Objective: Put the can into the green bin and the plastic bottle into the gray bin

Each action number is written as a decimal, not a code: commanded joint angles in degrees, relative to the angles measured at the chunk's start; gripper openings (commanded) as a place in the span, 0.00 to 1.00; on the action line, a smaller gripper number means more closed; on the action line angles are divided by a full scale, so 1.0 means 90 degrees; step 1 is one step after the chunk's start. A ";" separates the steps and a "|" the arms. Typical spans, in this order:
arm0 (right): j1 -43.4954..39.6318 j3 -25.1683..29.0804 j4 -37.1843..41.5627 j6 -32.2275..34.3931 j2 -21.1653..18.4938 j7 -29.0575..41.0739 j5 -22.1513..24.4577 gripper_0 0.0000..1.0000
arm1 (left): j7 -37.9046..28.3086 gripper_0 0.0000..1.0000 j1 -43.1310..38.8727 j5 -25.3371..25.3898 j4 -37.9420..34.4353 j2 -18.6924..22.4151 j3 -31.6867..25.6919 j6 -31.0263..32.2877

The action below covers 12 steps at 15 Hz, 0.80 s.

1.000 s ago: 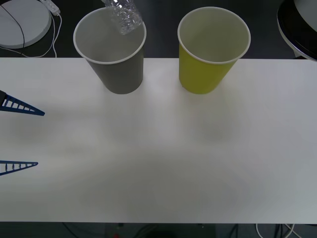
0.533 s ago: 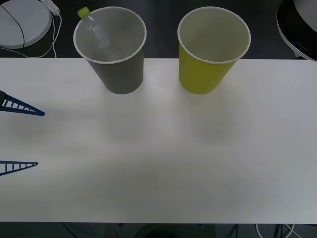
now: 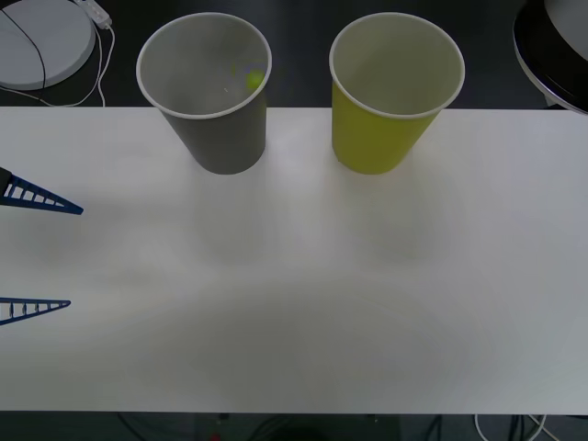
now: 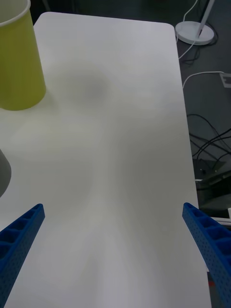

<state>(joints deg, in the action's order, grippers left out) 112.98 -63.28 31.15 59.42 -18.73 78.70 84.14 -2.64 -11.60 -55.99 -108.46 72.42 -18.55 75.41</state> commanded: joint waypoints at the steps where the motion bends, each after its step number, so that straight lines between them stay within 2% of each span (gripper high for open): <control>1: -0.0054 0.0000 -0.0053 -0.0029 -0.0028 -0.0121 -0.0052 1.00 | 0.0000 1.00 0.0000 0.0000 0.0000 0.0000 0.0000 0.0000; 4: -0.0278 0.0078 -0.0053 -0.0127 -0.0155 -0.0463 -0.0218 1.00 | 0.0000 1.00 0.0000 0.0000 0.0000 0.0000 0.0000 0.0000; 8: -0.0669 0.0586 0.0064 -0.0127 -0.0389 -0.1146 -0.0306 1.00 | 0.0000 1.00 0.0000 0.0000 0.0000 0.0000 0.0000 0.0000; 12: -0.1265 0.1182 0.0943 -0.0117 -0.0888 -0.1508 -0.0062 1.00 | 0.0000 1.00 0.0000 0.0000 0.0000 0.0000 0.0000 0.0000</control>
<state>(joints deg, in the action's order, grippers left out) 102.65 -53.74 38.20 58.34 -25.85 66.15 83.17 -2.64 -11.60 -55.99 -108.46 72.42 -18.55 75.41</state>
